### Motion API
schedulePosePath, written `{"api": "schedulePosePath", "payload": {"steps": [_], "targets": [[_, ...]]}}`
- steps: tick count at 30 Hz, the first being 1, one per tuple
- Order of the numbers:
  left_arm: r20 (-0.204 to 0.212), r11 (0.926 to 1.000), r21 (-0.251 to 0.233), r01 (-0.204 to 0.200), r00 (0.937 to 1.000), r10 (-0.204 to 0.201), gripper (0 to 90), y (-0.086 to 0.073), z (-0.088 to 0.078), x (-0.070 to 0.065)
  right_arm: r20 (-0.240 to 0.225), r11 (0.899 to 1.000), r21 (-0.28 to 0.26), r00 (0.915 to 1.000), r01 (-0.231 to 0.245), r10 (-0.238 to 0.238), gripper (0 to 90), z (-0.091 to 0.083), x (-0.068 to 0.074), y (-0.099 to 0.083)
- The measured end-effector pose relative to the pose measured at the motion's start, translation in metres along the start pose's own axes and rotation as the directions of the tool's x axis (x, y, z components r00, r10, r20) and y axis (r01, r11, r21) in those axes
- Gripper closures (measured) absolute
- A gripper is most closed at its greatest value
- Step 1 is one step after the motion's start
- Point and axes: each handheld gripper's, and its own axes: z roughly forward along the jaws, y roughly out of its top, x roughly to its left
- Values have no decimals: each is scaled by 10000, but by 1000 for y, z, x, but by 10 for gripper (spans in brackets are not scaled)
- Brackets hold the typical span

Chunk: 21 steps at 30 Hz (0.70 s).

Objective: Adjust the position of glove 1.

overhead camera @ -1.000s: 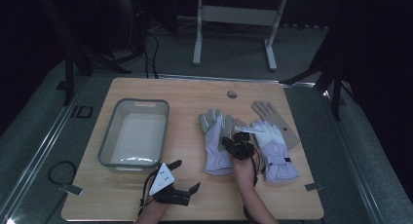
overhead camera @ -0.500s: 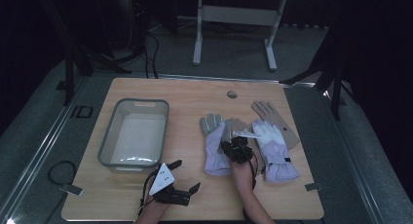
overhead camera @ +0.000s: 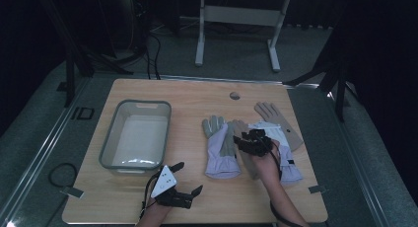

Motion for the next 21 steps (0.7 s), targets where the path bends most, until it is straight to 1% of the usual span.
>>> {"api": "schedulePosePath", "payload": {"steps": [1, 5, 7, 8, 10, 11, 13, 14, 16, 18, 19, 20, 21], "targets": [[8, 10000, 3, -7, 10000, 7, 10, 0, 0, 0, -84, 9999, -68, 9999, 94, -94, 563, -4, -4, 1], [-4, 10000, 5, -2, 10000, 2, 10, 0, 0, 0, -347, 9990, 155, 9986, 414, -408, 550, -18, -20, 6], [6, 10000, 14, -4, 10000, 4, 10, 0, 0, 0, -301, 9980, 214, 9978, 595, -589, 549, -25, -28, 6], [8, 10000, 8, -1, 10000, 1, 10, 0, 0, 0, -405, 9971, 245, 9967, 718, -708, 542, -28, -33, 6], [10, 10000, 8, 5, 10000, -5, 10, 0, 0, 0, -267, 9949, 346, 9952, 952, -943, 542, -35, -41, 4], [9, 10000, 4, 11, 10000, -11, 10, 0, 0, 0, -354, 9931, 398, 9934, 1101, -1087, 538, -38, -46, 3], [16, 10000, 7, 12, 10000, -12, 10, 0, 0, 0, -107, 9906, 594, 9924, 1228, -1224, 550, -44, -56, 0], [16, 10000, 2, 24, 10000, -24, 10, 0, 0, 0, -128, 9889, 677, 9912, 1323, -1318, 549, -48, -61, -1], [19, 10000, 2, 16, 10000, -16, 10, 0, 0, 0, 45, 9884, 815, 9916, 1281, -1289, 575, -54, -72, -5], [19, 10000, 16, 16, 10000, -16, 10, 0, 0, 0, 78, 9889, 895, 9928, 1184, -1195, 573, -61, -83, -10], [20, 10000, 17, 13, 10000, -13, 10, 0, 0, 0, 171, 9900, 908, 9938, 1078, -1097, 575, -64, -88, -13], [21, 10000, 23, 11, 10000, -11, 10, 0, 0, 0, 117, 9908, 949, 9951, 964, -979, 573, -69, -94, -18], [17, 10000, 26, 29, 10000, -29, 10, 0, 0, 0, 129, 9905, 971, 9950, 973, -990, 573, -70, -97, -21]]}}
